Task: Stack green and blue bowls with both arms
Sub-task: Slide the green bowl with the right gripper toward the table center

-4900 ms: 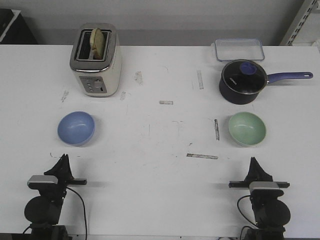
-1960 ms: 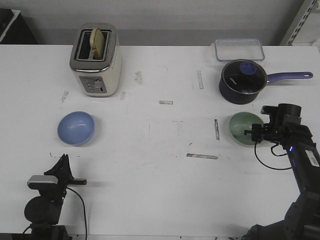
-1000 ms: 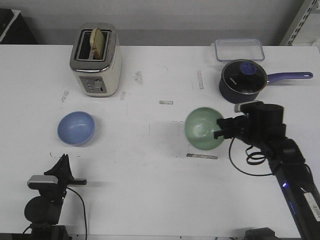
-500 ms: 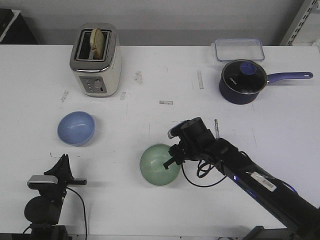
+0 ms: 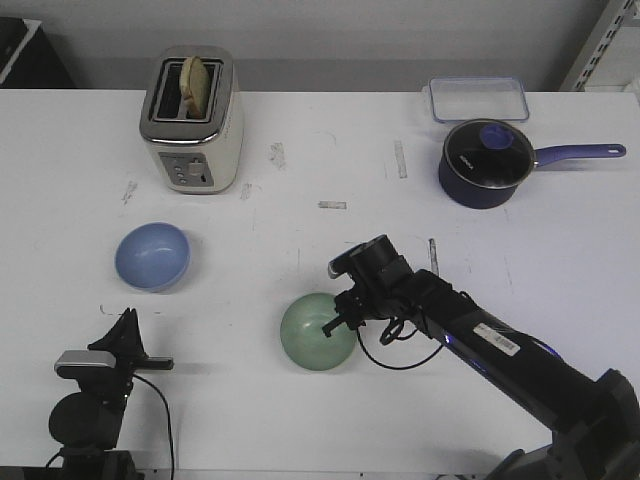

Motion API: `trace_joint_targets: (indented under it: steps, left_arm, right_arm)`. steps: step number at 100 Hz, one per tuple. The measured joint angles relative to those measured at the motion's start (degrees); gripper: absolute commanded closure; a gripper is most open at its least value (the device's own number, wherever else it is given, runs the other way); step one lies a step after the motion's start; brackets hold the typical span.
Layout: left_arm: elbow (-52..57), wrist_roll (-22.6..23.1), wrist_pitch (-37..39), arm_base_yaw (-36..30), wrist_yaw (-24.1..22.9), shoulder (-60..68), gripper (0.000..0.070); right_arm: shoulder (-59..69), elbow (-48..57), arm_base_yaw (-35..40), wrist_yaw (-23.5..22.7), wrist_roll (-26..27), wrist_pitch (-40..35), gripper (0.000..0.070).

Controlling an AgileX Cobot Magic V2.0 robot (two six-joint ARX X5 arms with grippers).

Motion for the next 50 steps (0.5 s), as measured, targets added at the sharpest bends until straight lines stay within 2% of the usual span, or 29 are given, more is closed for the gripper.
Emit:
trace_joint_targets:
  steps: [7,19,27,50]
  left_arm:
    - [0.0,0.0,0.0,0.0,0.0,0.0,0.0697]
    - [0.0,0.0,0.0,0.0,0.0,0.0,0.0697]
    - [0.0,0.0,0.0,0.0,0.0,0.0,0.0697]
    - [0.0,0.0,0.0,0.0,0.0,0.0,0.0697]
  right_arm:
    - [0.0,0.0,0.0,-0.2,0.0,0.0,0.0648]
    - [0.0,0.0,0.0,-1.7,-0.1,0.0,0.044]
    - [0.0,0.0,0.0,-3.5,-0.2,0.0,0.0345]
    - [-3.3,2.2,-0.2,-3.8,-0.5,-0.5,0.032]
